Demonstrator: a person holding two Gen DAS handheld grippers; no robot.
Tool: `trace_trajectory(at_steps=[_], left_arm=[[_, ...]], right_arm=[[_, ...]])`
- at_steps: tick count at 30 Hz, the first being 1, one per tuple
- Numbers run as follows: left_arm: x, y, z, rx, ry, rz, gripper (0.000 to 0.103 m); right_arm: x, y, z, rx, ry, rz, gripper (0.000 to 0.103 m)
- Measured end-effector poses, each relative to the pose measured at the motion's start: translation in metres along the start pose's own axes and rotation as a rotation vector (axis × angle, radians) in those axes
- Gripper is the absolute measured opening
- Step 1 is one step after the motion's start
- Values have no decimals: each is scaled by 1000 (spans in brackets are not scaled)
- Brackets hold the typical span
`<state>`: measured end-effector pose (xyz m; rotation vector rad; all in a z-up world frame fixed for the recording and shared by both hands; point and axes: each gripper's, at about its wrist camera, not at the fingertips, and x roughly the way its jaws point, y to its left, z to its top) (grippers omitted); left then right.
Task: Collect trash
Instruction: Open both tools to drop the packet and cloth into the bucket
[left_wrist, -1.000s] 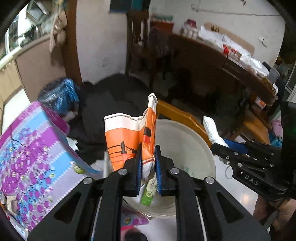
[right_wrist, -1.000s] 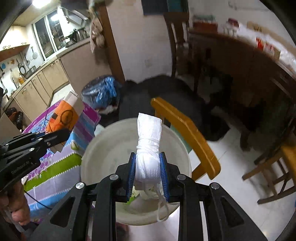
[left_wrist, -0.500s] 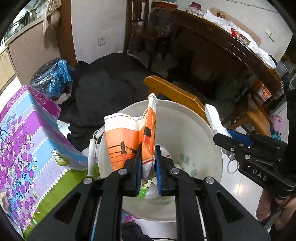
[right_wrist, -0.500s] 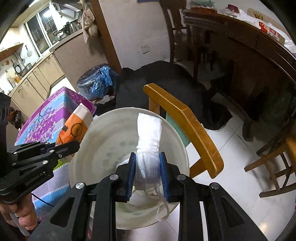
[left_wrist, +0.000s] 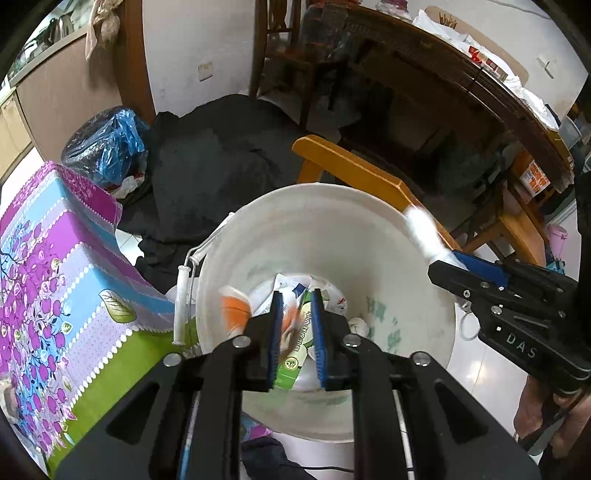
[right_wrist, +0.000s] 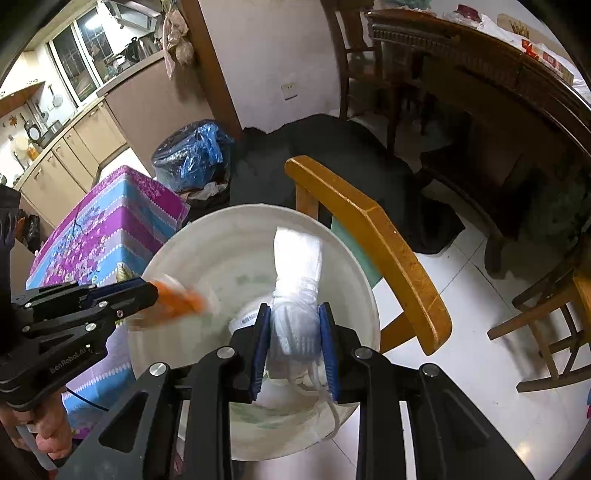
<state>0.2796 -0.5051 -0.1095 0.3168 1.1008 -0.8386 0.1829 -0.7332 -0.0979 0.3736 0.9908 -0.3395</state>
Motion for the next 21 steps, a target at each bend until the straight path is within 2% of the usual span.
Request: trace_trajectory(at_steps=[1, 3, 7, 17, 19, 21], left_arm=[[2, 0, 1, -1, 11, 1, 27], [5, 1, 3, 1, 33, 0, 31], [9, 4, 2, 1, 55, 15, 32], [6, 3, 1, 5, 52, 15, 32], [4, 3, -1, 4, 49, 14, 32], [-2, 6, -4, 4, 32, 9, 32]], right_arm=[[1, 0, 1, 1, 7, 1, 34], [3, 2, 2, -1, 17, 0, 38], [1, 0, 4, 9, 15, -3, 40], [-1, 1, 2, 10, 7, 0, 41], [-5, 2, 0, 9, -11, -5, 41], [-26, 8, -5, -7, -109, -13, 41]])
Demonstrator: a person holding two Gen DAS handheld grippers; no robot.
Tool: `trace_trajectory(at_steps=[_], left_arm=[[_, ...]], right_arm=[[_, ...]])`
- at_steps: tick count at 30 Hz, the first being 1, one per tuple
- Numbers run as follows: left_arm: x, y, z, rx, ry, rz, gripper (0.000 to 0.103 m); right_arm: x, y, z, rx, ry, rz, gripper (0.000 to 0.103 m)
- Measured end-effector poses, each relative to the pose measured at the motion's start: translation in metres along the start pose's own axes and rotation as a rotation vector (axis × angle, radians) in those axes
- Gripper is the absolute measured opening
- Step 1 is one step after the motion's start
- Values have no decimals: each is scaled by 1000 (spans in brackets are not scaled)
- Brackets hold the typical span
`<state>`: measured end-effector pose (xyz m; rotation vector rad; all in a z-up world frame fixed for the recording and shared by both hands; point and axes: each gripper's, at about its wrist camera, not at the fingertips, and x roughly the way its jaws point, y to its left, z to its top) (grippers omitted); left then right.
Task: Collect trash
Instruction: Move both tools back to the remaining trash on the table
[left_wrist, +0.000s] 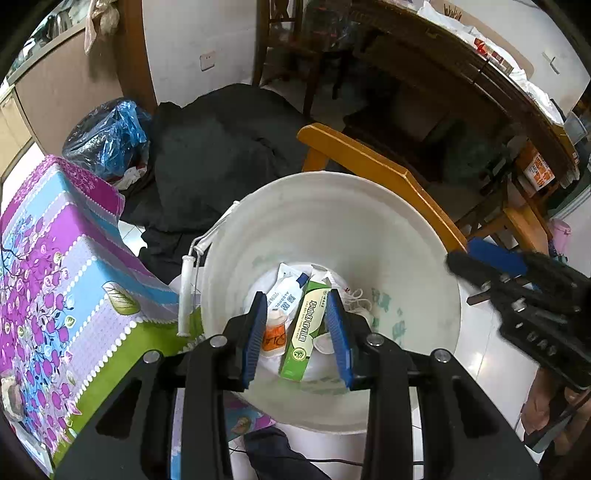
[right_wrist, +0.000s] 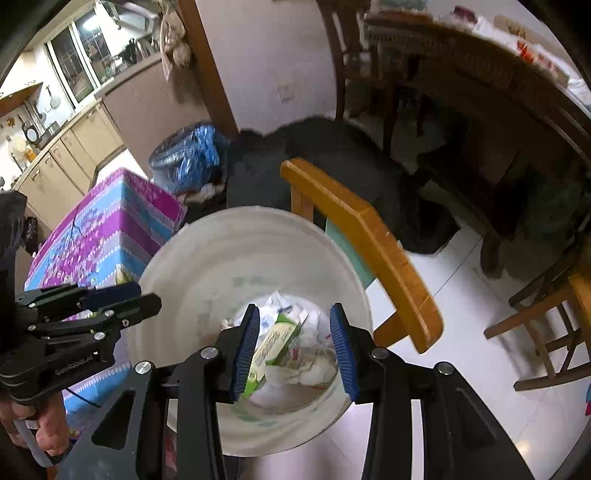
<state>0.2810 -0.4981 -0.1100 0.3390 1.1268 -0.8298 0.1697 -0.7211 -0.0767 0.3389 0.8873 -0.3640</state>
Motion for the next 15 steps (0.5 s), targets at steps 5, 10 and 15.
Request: trace_trajectory(at_steps=[5, 10, 15], left_arm=[[-63, 18, -46, 22, -234, 36, 46], [-119, 79, -126, -51, -397, 134, 56], [-153, 181, -199, -273, -387, 237, 57]], right_arm=[[-90, 47, -53, -111, -389, 62, 57], [-115, 105, -129, -182, -534, 199, 70], [-92, 160, -169, -212, -462, 352, 71]])
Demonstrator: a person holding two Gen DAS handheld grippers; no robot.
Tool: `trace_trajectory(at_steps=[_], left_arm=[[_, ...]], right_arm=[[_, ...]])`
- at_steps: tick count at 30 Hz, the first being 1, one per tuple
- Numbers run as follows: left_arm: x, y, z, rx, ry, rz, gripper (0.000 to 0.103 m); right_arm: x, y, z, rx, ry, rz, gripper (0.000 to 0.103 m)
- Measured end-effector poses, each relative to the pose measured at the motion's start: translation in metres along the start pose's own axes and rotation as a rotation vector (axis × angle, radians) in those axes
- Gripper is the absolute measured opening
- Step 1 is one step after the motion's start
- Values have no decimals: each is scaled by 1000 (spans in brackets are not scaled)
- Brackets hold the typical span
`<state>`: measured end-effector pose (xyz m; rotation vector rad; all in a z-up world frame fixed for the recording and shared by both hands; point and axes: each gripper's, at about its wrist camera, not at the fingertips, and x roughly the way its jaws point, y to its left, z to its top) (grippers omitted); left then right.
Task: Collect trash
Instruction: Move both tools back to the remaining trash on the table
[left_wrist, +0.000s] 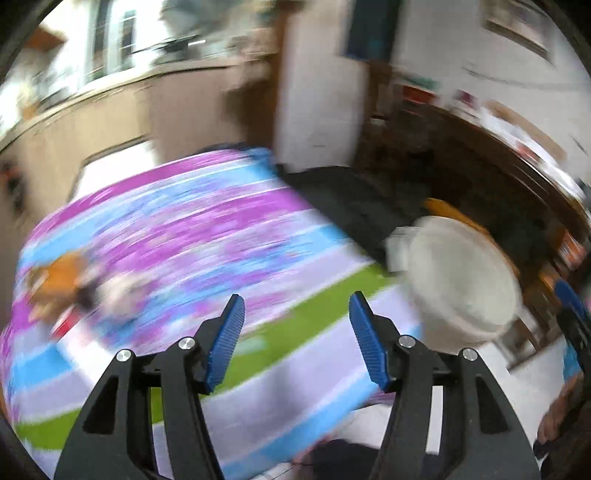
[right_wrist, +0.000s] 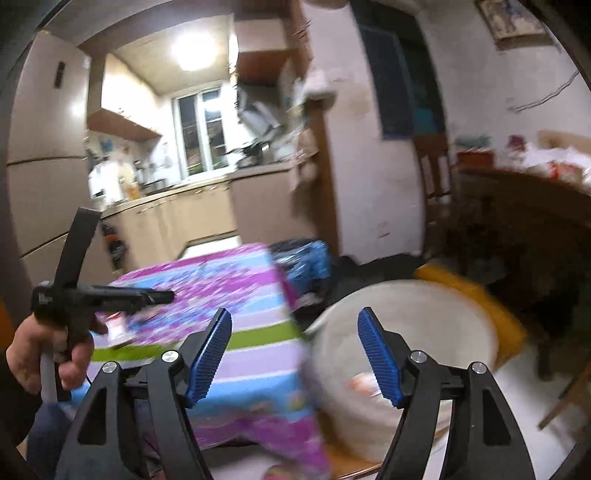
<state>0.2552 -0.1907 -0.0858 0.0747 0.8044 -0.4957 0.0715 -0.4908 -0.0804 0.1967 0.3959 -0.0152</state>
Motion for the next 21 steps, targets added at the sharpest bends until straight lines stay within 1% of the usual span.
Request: trace_trajectory(at_steps=[1, 2, 3, 5, 7, 9, 11, 12, 13, 14, 16, 18, 19, 20, 21], left_arm=[[-4, 27, -6, -59, 8, 25, 57], [-10, 62, -15, -140, 11, 58, 57], [-14, 84, -19, -188, 8, 86, 57], [-22, 142, -34, -336, 11, 160, 56], [-26, 183, -48, -449, 23, 170, 56], [-22, 209, -58, -519, 62, 151, 56], [-15, 225, -66, -561, 90, 126, 56], [-13, 226, -67, -568, 93, 129, 56], [-12, 227, -67, -576, 91, 135, 56], [-11, 226, -69, -580, 91, 131, 56], [-12, 225, -66, -573, 89, 135, 56], [-14, 230, -65, -572, 88, 138, 56], [-12, 232, -64, -571, 90, 139, 56], [-12, 233, -63, -572, 90, 142, 56], [-13, 236, -62, -580, 91, 140, 56]], right_arm=[[7, 10, -5, -2, 17, 24, 71], [17, 22, -9, -10, 38, 45, 71], [25, 32, -12, -11, 53, 67, 71], [40, 52, -16, -10, 83, 119, 72], [54, 76, -19, -32, 110, 152, 71], [68, 96, -22, -43, 149, 197, 72], [90, 126, -23, -92, 207, 278, 71], [105, 141, -20, -120, 237, 322, 71], [123, 161, -20, -145, 276, 373, 68], [135, 174, -21, -152, 304, 408, 55], [166, 202, -17, -164, 349, 447, 45], [193, 225, -10, -160, 387, 485, 43], [203, 227, -4, -158, 411, 511, 43], [223, 241, -2, -176, 452, 543, 43], [232, 249, 0, -206, 453, 533, 43]])
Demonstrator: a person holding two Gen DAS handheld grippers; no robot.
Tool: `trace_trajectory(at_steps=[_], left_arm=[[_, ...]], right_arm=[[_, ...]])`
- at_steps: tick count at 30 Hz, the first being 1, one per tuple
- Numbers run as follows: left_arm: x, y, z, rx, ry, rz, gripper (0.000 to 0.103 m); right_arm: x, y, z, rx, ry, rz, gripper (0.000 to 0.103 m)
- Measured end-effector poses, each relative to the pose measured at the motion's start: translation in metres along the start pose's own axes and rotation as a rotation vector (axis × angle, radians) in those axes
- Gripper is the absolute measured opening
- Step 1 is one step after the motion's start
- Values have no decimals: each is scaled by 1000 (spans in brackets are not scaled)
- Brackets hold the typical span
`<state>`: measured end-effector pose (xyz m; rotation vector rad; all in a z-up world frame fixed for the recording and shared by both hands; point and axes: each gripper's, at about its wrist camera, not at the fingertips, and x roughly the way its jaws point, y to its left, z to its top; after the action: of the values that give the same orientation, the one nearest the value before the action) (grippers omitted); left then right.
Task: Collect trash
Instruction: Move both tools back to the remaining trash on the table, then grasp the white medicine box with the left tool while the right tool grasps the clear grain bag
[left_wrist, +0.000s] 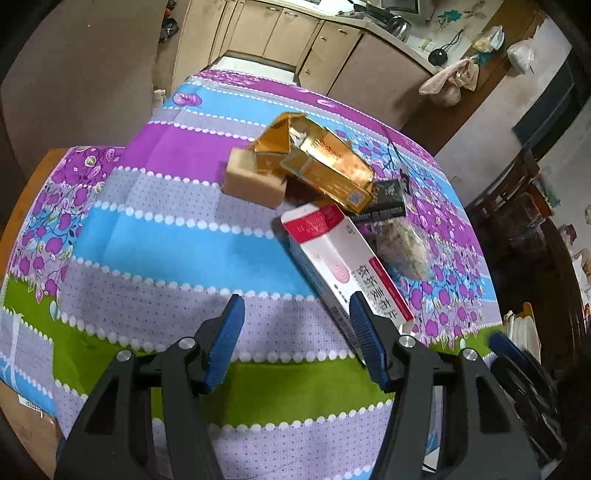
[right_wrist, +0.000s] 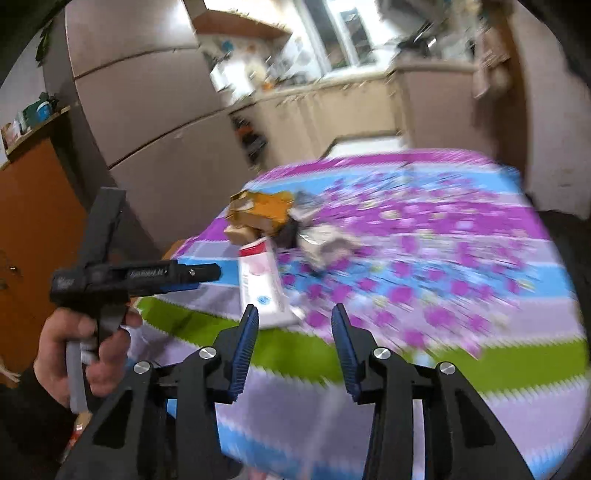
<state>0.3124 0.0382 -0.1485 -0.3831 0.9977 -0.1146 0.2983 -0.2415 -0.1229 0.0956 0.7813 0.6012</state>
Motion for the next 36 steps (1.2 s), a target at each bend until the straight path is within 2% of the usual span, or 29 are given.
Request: trace_trajectory(at_steps=[1, 2, 4, 7, 9, 10, 11, 14, 16, 17, 18, 19, 24, 25, 27, 29, 31, 36], left_arm=[[2, 1, 2, 0, 7, -2, 56], [4, 1, 3, 3, 17, -1, 56], [9, 1, 2, 4, 32, -2, 56], [16, 5, 2, -7, 47, -1, 56], [19, 9, 2, -9, 51, 10, 56], [19, 11, 2, -9, 51, 17, 56], [19, 14, 2, -11, 52, 18, 56], [17, 20, 4, -12, 41, 31, 56], [16, 26, 7, -26, 31, 36, 56], [15, 27, 8, -31, 26, 41, 56], [12, 30, 9, -36, 12, 51, 56], [9, 32, 9, -39, -3, 62, 57], [-9, 39, 10, -10, -50, 121, 57], [-11, 36, 8, 12, -46, 121, 61], [-13, 26, 6, 68, -32, 102, 67], [-10, 8, 0, 149, -7, 74, 72], [-4, -5, -6, 203, 11, 70, 78], [15, -29, -17, 297, 48, 119, 80]], right_arm=[[5, 1, 6, -20, 6, -9, 44], [20, -2, 17, -30, 28, 0, 54], [39, -4, 32, -33, 49, -18, 63], [70, -5, 52, -67, 58, -84, 62], [84, -4, 54, -100, 99, -119, 55], [90, -3, 54, -114, 124, -127, 46], [97, -1, 50, -131, 162, -133, 41], [102, 16, 35, -150, 222, -83, 28], [98, 28, 29, -135, 219, 3, 28], [92, 41, 28, -114, 204, 95, 28], [87, 47, 29, -108, 189, 123, 28], [82, 51, 30, -105, 168, 129, 28], [64, 38, 41, -77, 90, 43, 28], [60, 35, 41, -82, 82, 26, 28], [55, 29, 45, -100, 62, -10, 34], [56, 21, 49, -113, 63, -40, 60], [61, 13, 48, -116, 84, -47, 71], [78, 2, 45, -147, 132, -66, 72]])
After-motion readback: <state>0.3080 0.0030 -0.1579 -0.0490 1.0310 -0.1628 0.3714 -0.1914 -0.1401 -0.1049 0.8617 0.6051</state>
